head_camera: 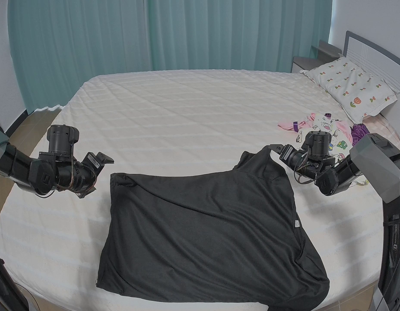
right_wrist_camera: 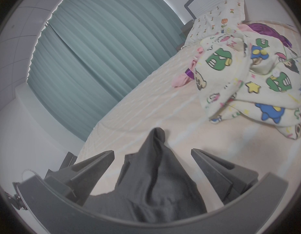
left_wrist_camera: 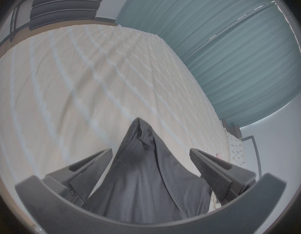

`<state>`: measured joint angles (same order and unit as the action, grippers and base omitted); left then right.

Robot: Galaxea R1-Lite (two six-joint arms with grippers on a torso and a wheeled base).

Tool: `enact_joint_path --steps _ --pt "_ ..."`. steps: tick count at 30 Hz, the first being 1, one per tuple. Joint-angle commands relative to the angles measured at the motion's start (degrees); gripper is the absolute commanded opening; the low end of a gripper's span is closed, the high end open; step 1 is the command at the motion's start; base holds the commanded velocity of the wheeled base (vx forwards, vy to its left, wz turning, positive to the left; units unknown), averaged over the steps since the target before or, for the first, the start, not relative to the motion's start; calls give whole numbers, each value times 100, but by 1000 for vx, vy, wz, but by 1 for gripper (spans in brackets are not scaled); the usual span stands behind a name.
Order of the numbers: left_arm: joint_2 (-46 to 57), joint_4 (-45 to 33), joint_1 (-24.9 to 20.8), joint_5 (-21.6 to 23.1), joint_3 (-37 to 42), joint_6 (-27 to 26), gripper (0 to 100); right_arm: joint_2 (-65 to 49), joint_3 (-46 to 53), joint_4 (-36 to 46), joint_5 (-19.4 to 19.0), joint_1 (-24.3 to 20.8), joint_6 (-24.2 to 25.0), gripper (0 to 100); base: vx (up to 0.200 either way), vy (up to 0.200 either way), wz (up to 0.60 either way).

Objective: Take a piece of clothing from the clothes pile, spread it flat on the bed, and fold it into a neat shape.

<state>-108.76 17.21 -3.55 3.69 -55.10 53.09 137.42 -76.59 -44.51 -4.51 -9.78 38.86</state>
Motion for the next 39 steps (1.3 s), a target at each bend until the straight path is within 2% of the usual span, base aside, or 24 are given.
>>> enact_joint_path --steps 1,10,17,21,22,34,39 --pt "-1147 -25 276 26 -941 -326 100 -585 857 -190 -173 -15 -37 100 0 0 0" --pt "-1868 -166 205 -9 -1864 -466 100 -647 1208 -278 -155 -59 -37 100 0 0 0" --pt "-2210 -201 -102 -71 -2242 -449 100 -585 1226 -278 -191 -112 7 100 0 0 0" --pt "-2544 -201 -199 -405 -2567 -475 100 -594 1226 -278 -191 -147 7 100 0 0 0" --pt "-2580 -210 -199 -536 -2629 -484 0 -594 1217 -278 -191 -147 7 100 0 0 0" --pt "-2641 -210 -67 -1081 -2919 -554 0 -462 1015 -234 -234 -121 -37 100 0 0 0" --pt "-2632 -271 -14 -1222 -3050 -545 0 -251 760 -181 -595 -7 -72 100 0 0 0"
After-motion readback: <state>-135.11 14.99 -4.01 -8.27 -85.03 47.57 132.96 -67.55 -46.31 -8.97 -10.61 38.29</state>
